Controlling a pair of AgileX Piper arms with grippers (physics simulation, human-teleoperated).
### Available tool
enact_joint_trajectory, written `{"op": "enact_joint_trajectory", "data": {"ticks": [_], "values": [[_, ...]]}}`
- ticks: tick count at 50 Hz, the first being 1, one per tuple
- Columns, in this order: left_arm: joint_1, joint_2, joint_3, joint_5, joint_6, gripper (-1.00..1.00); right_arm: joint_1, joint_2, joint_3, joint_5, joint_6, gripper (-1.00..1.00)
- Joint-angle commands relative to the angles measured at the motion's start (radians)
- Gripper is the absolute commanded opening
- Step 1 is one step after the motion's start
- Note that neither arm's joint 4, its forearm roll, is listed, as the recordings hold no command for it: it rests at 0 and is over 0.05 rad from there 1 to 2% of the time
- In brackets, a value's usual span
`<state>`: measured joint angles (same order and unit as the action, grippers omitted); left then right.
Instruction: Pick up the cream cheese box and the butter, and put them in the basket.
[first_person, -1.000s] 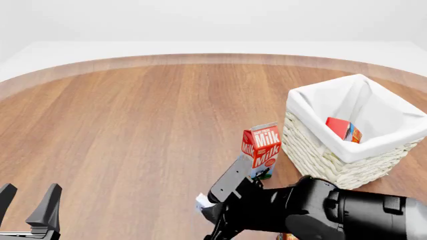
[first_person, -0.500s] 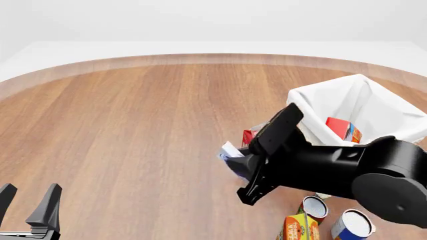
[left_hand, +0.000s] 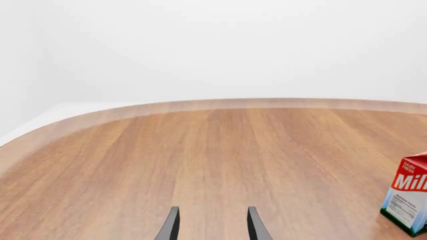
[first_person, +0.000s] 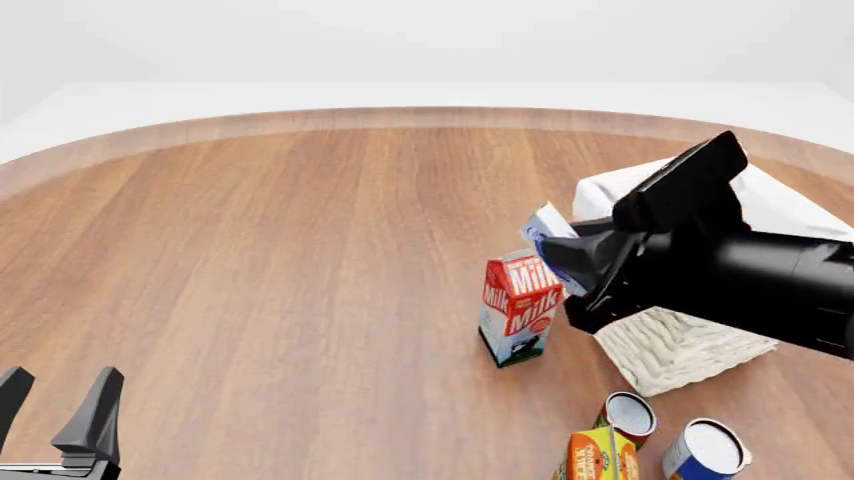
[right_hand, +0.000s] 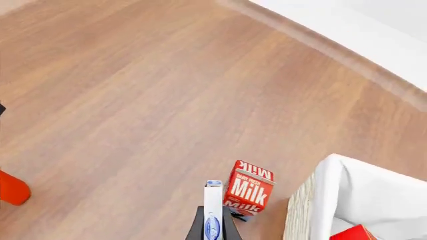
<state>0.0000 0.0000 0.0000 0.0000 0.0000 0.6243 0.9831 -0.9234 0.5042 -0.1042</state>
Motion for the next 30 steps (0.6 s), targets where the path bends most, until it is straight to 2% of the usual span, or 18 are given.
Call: {"op": "enact_joint_trajectory", "data": {"ticks": [1,22,26,27,30], "values": [[0.0,0.0,0.0,0.0,0.0,1.0,-0.101,-0.043,-0.029,0.018,-0.006,-1.0],[0.0,0.0,0.0,0.0,0.0,1.0,-0.255,-0.072,-0.086,0.046,-0.046,-1.0],[0.0,0.0,0.0,0.0,0.0,1.0,-0.285,-0.074,-0.096,0.052,-0.039,-1.0],[0.0,0.0,0.0,0.0,0.0,1.0,-0.293,-0.075,-0.117,0.074,-0.042,-1.0],[0.0,0.0,0.0,0.0,0.0,1.0,-0.315,-0.079,-0.101,0.058,-0.045,-1.0]]}}
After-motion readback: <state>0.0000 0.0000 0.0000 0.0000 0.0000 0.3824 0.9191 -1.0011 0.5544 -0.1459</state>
